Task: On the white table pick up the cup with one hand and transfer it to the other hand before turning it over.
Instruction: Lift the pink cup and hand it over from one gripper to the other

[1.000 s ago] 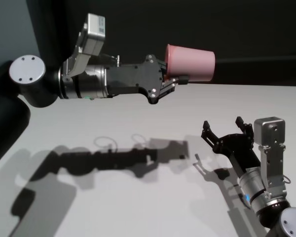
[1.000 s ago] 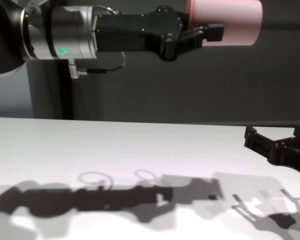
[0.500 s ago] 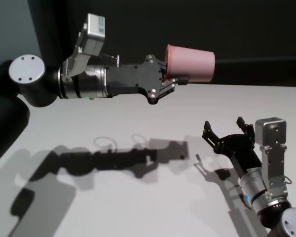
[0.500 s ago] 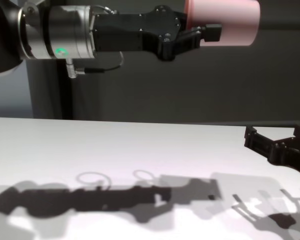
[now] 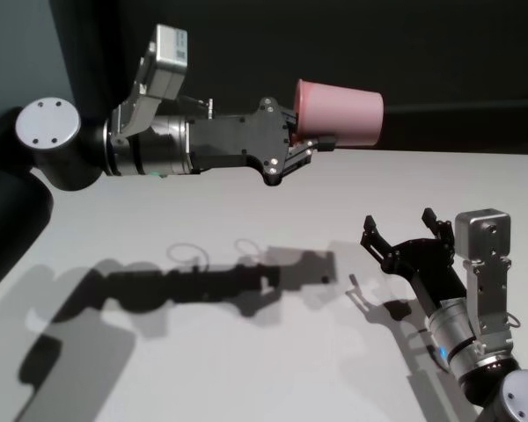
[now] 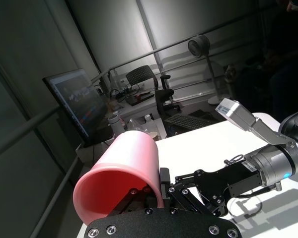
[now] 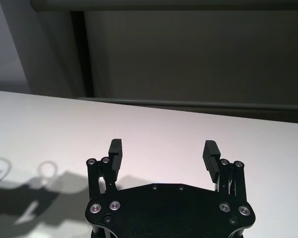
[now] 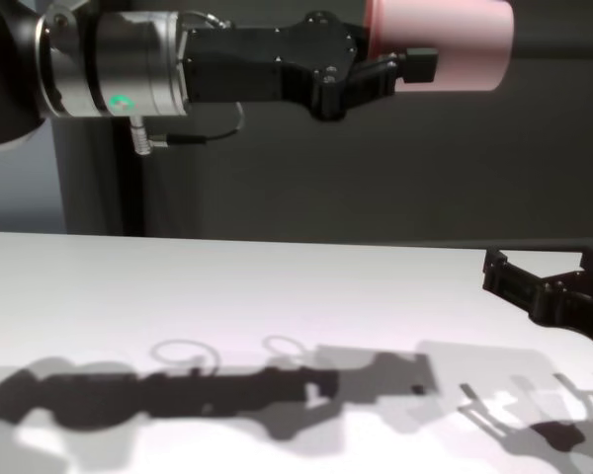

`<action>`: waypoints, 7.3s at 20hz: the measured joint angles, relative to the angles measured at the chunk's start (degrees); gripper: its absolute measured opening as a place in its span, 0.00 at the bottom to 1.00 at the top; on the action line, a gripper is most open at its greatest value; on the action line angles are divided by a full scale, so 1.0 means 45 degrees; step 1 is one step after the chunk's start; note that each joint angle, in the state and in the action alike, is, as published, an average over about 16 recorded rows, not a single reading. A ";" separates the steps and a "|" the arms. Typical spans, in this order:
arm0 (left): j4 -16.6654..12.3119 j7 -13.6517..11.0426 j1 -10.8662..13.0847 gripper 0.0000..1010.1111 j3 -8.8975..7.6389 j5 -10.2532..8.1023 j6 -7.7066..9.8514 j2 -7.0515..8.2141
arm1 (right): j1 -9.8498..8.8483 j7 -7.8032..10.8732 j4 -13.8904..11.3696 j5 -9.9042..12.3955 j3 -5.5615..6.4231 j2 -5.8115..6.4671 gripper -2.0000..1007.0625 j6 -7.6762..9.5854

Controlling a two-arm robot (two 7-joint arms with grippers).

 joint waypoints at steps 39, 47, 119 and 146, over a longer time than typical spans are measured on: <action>0.0008 0.0000 0.0001 0.04 0.0000 0.0002 -0.0009 0.0001 | -0.0984 0.0790 -0.0869 0.3430 0.2521 -0.1182 0.99 0.0278; 0.0008 0.0000 0.0001 0.04 0.0000 0.0001 -0.0009 0.0001 | -0.1039 0.1314 -0.1292 0.6804 0.3974 -0.1961 0.99 0.1389; 0.0008 -0.0001 0.0002 0.04 0.0000 0.0001 -0.0009 0.0000 | 0.1440 0.2769 -0.0653 1.7898 0.3217 -0.2312 0.99 0.7236; 0.0008 0.0000 0.0002 0.04 0.0000 0.0001 -0.0009 0.0000 | 0.1806 0.2959 -0.0462 1.8089 0.2239 -0.1850 0.99 0.6541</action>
